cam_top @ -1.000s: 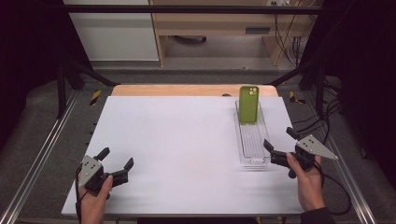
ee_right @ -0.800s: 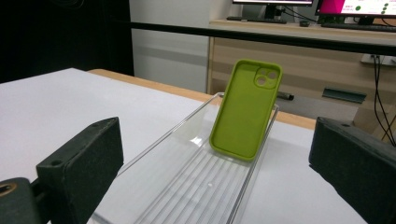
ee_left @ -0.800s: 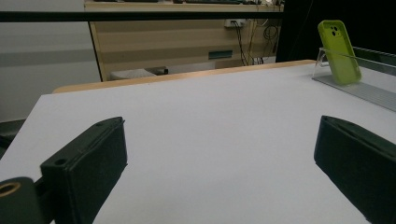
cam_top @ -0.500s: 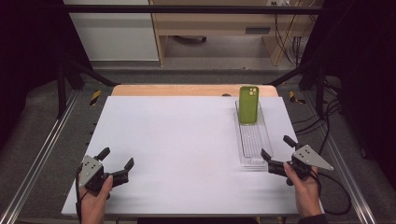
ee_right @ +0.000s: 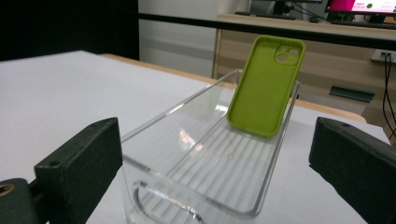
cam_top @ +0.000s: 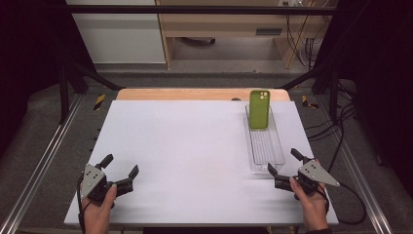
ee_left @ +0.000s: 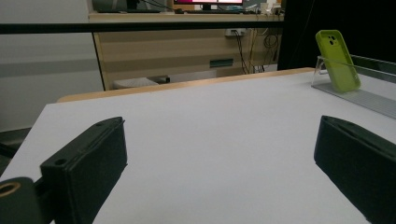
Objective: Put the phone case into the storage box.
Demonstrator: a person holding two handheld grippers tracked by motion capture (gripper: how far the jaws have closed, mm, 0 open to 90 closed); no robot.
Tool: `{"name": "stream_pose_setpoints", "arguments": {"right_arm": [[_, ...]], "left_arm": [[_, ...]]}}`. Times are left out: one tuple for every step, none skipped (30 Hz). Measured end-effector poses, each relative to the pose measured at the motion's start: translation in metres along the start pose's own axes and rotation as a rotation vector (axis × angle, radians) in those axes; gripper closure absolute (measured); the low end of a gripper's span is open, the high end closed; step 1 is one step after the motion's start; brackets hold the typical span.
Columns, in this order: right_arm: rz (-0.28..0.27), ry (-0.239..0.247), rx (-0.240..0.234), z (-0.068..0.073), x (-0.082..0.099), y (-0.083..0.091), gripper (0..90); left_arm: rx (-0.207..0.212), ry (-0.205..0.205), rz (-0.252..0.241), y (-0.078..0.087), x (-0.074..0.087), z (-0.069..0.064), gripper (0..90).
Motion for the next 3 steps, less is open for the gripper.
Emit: {"name": "stream_pose_setpoints", "arguments": {"right_arm": [[0.008, 0.005, -0.003, 0.0004, 0.0014, 0.0007, 3.1], [0.013, 0.005, -0.001, 0.0002, 0.0025, 0.0014, 3.1], [0.013, 0.009, 0.004, -0.0004, 0.0034, 0.0025, 3.2]], "left_arm": [[0.001, -0.002, 0.001, 0.0, 0.0001, -0.0004, 1.9], [0.002, -0.001, 0.0, -0.0004, -0.0001, -0.0006, 1.9], [0.001, 0.0, 0.001, -0.001, -0.0001, -0.0006, 1.9]]}}
Point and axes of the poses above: each handheld gripper's, and its own axes: y roughly backward along the jaws, x roughly out of its underside, z roughly to its left, the point moved 1 cm from there along -y, roughly forward along the jaws, and after that the axes turned 11 degrees about x, right-handed, at the moved point
